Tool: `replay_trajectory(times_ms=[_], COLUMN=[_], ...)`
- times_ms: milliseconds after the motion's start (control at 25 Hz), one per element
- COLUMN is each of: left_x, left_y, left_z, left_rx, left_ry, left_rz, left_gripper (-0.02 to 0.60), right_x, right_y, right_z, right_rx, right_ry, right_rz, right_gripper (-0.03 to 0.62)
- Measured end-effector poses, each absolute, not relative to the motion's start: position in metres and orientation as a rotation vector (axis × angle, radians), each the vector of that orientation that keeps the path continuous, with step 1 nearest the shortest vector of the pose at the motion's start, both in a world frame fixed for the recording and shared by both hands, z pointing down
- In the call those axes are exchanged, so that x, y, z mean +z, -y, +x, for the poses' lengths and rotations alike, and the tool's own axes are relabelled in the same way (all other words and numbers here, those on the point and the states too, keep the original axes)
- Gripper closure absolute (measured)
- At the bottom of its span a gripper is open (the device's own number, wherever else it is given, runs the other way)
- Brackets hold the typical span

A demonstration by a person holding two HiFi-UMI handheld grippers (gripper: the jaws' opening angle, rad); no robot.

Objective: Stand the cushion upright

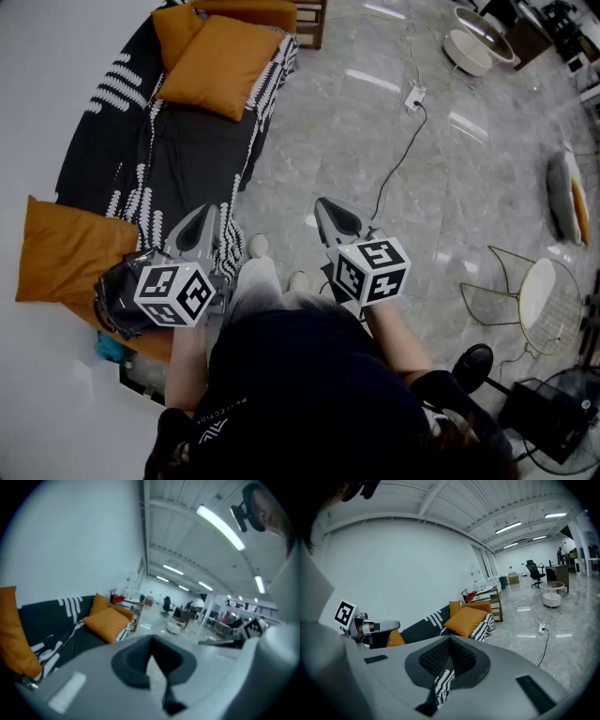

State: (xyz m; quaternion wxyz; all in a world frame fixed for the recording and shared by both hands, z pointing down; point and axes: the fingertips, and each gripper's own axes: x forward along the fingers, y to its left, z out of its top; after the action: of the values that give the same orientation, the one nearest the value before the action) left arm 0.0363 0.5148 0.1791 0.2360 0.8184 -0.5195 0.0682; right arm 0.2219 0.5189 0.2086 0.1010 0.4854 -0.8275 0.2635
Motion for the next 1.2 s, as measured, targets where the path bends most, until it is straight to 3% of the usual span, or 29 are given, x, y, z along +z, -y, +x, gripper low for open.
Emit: replay_trajectory(times_ms=[760, 1200], left_x=[0.187, 0.2], left_y=[-0.488, -0.455], left_z=[0.057, 0.036], left_rx=[0.187, 0.247], left_ry=[1.429, 1.498], left_rz=[2.239, 2.217], left_gripper=[0.574, 0.574], right_x=[0.215, 0.224], right_y=[-0.498, -0.46], right_z=[0.236, 0.223], right_rx=[0.864, 0.899], right_ry=[2.445, 2.474], right_rz=[1.429, 1.391], right_gripper=[0.597, 0.596])
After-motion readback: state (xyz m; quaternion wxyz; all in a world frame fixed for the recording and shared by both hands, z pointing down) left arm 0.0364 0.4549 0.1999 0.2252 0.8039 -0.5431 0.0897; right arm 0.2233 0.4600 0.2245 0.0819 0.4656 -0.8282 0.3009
